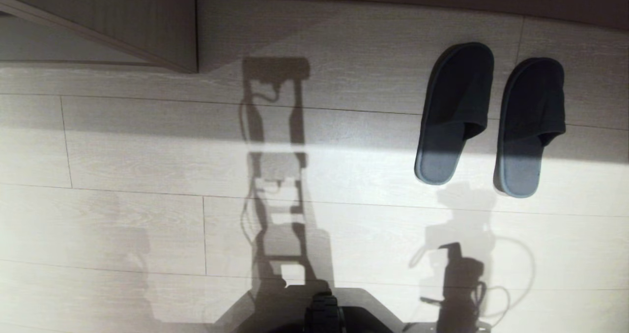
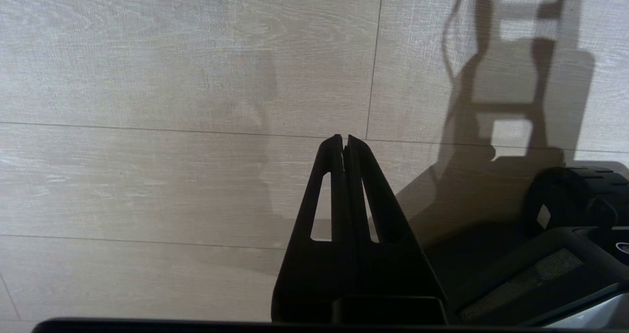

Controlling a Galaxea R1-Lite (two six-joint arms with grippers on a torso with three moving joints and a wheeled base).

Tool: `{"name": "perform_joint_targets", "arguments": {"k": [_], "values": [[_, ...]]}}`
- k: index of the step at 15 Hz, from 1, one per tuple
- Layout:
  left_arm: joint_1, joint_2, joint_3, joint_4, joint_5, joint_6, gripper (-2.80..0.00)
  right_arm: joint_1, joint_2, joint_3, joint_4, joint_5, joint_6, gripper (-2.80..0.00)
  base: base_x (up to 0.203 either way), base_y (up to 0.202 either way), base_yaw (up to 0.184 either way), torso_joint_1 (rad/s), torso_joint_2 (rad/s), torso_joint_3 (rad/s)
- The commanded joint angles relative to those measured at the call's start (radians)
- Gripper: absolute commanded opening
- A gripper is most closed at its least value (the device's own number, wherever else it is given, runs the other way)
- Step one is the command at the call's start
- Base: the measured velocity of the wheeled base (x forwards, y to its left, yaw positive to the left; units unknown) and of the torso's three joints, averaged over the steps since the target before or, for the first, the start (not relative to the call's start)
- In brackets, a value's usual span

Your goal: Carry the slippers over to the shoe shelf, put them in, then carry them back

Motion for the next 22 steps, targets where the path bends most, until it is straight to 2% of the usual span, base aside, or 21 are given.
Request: {"name": "perform_joint_targets", "arguments": {"k": [1, 2, 4, 6, 8, 9, 11, 17, 22], "values": [[0.001, 0.0, 0.0, -0.001, 0.0, -0.001, -2.8, 0.0, -0.146, -0.018, 0.046, -0.009, -0.005, -2.8, 0.0, 0.0, 0.0, 0.0, 0.0, 0.0], [0.001, 0.0, 0.0, -0.001, 0.0, -0.001, -2.8, -0.003, -0.179, -0.025, 0.076, -0.028, -0.012, -2.8, 0.0, 0.0, 0.0, 0.0, 0.0, 0.0], [0.001, -0.001, 0.0, -0.001, 0.0, -0.001, -2.8, -0.009, -0.172, -0.035, 0.124, -0.126, -0.033, -2.8, 0.0, 0.0, 0.0, 0.0, 0.0, 0.0], [0.0, 0.0, 0.0, -0.001, 0.0, 0.001, -2.8, -0.009, -0.17, -0.026, 0.113, -0.154, -0.033, -2.8, 0.0, 0.0, 0.0, 0.0, 0.0, 0.0], [-0.001, -0.001, 0.0, -0.001, 0.0, 0.001, -2.8, -0.01, -0.17, 0.033, -0.005, -0.263, -0.017, -2.8, 0.0, 0.0, 0.0, 0.0, 0.0, 0.0], [0.001, 0.0, 0.0, -0.001, 0.0, 0.001, -2.8, -0.01, -0.17, 0.043, -0.035, -0.263, -0.013, -2.8, 0.0, 0.0, 0.0, 0.0, 0.0, 0.0], [0.001, 0.0, 0.0, -0.001, 0.0, -0.001, -2.8, -0.011, -0.17, 0.048, 0.024, -0.255, -0.016, -2.8, 0.0, 0.0, 0.0, 0.0, 0.0, 0.0], [0.001, 0.0, 0.0, 0.001, 0.0, -0.005, -2.8, -0.011, -0.172, 0.048, 0.029, -0.259, 0.008, -2.8, 0.0, 0.0, 0.0, 0.0, 0.0, 0.006], [-0.001, 0.0, 0.0, 0.001, 0.0, -0.007, -2.8, -0.011, -0.174, 0.048, 0.027, -0.261, 0.032, -2.8, 0.0, 0.0, 0.0, 0.001, 0.0, 0.18]]}}
